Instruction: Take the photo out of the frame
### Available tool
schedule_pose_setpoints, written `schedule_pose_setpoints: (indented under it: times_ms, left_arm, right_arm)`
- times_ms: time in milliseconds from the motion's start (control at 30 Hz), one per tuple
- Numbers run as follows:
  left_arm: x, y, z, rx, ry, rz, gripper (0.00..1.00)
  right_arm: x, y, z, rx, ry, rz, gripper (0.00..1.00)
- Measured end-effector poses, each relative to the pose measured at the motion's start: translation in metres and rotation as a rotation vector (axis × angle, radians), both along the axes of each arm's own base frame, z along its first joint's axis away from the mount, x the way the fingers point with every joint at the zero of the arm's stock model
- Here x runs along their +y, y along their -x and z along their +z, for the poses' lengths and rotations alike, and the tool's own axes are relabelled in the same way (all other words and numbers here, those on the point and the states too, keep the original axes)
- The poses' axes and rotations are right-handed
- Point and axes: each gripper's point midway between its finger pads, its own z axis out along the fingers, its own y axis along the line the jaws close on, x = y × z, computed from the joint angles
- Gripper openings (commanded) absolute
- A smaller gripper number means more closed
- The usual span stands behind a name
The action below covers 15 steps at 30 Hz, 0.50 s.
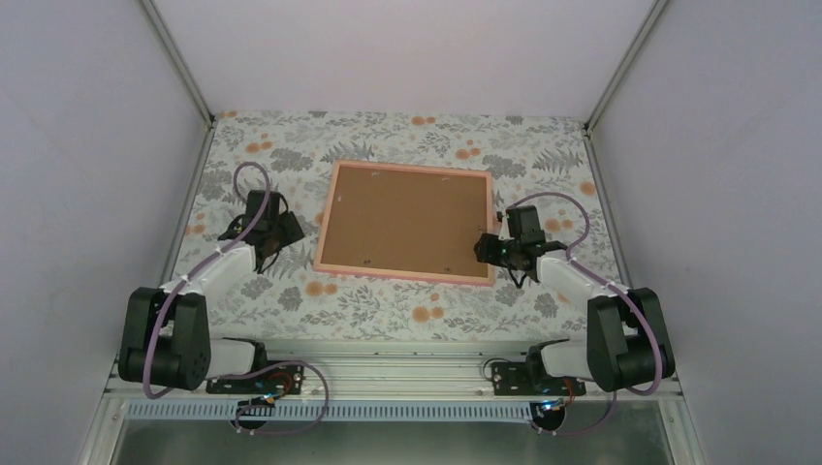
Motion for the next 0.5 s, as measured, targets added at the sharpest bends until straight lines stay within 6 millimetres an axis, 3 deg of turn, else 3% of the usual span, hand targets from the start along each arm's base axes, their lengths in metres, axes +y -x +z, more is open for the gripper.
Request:
schedule_pose_setpoints:
  times_ms: [233,500]
  left_arm:
    - [-0.033,0.03,-0.023,0.077,0.064,-0.142,0.6]
    - [-0.06,0.039,-0.037,0.113,0.123,-0.242,0.6]
  right_arm:
    - [-0.012,0.003,-0.006,0.03,0.057,-0.048,0.71]
    - [-0.013,0.0,-0.019,0.073,0.074,-0.052,0.71]
